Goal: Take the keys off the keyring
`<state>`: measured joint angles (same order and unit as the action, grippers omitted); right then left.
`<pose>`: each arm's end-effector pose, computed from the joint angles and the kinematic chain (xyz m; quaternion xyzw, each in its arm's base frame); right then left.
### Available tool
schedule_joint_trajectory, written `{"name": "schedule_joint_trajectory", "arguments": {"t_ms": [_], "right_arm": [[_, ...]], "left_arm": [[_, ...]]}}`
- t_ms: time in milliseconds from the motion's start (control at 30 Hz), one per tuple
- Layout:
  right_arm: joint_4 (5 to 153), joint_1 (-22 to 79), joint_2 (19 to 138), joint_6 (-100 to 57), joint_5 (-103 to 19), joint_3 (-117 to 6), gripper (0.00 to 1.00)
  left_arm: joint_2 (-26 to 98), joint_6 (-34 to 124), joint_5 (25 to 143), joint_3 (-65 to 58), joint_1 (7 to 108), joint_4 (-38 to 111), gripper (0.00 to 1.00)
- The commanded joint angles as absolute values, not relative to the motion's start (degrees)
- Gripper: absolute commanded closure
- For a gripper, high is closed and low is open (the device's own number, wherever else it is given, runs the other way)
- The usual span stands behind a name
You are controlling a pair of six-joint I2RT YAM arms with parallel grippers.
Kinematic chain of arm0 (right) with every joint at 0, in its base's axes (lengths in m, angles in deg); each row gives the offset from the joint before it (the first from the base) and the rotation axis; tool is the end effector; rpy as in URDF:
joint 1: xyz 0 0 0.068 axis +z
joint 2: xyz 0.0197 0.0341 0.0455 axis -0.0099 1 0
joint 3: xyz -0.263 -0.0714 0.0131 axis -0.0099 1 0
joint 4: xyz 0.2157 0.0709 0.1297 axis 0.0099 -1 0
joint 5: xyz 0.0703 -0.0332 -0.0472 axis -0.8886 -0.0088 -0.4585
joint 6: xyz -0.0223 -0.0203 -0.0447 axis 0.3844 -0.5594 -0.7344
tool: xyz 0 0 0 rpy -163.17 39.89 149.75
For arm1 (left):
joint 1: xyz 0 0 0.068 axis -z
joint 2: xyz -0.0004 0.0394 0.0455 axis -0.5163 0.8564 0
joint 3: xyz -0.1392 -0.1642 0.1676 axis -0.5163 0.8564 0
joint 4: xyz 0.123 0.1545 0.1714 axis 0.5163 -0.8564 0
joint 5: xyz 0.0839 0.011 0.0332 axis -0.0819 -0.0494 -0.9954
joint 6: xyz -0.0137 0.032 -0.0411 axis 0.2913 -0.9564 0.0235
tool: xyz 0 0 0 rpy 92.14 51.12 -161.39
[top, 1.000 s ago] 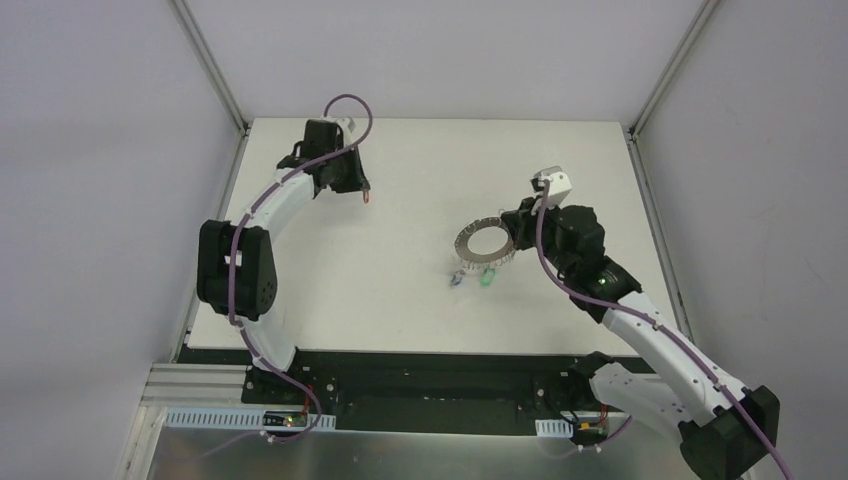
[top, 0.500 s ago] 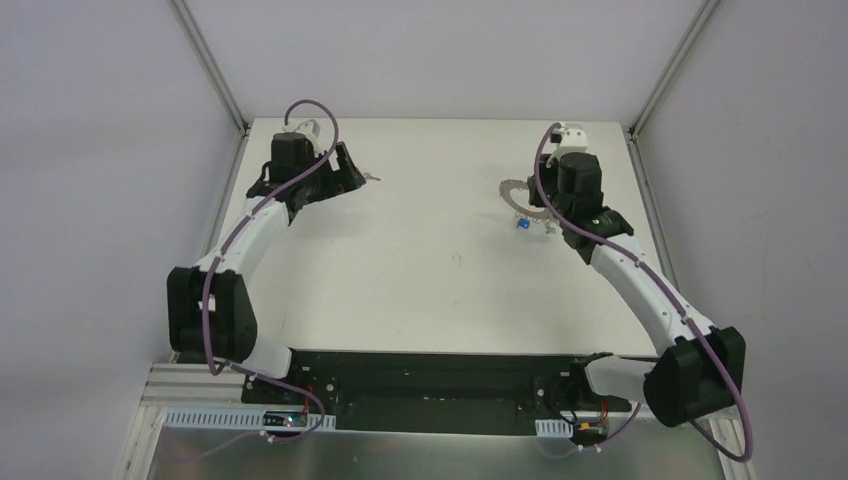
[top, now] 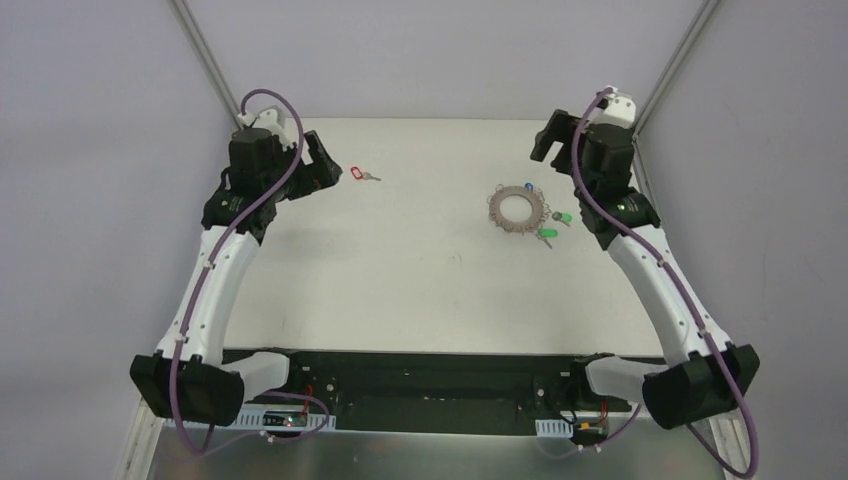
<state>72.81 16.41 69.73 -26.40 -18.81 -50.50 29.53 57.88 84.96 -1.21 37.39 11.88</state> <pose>0.2849 0.0770 0.3995 -0.0118 0.7592 0.0050 0.6508 0.2684 -0.0352 0.3822 -0.0853 0.8228 -0.2113 0.5206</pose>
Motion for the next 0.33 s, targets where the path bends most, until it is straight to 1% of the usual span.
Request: {"name": "schedule_joint_trajectory", "arguments": {"t_ms": [0, 133, 300], "right_arm": [[73.13, 16.32, 59.78, -23.51, -13.42, -53.97, 0.01], [76.08, 16.33, 54.21, -24.30, -12.92, -52.36, 0.01], [74.55, 16.32, 52.64, -25.41, -11.98, -53.09, 0.01]], "left_arm": [[21.82, 52.72, 78.58, -8.16, 37.21, 10.07, 0.01], [18.38, 50.10, 76.10, -9.61, 37.17, 11.30, 0.01], [16.68, 47.97, 78.88, -9.24, 37.13, 11.68, 0.01]]}}
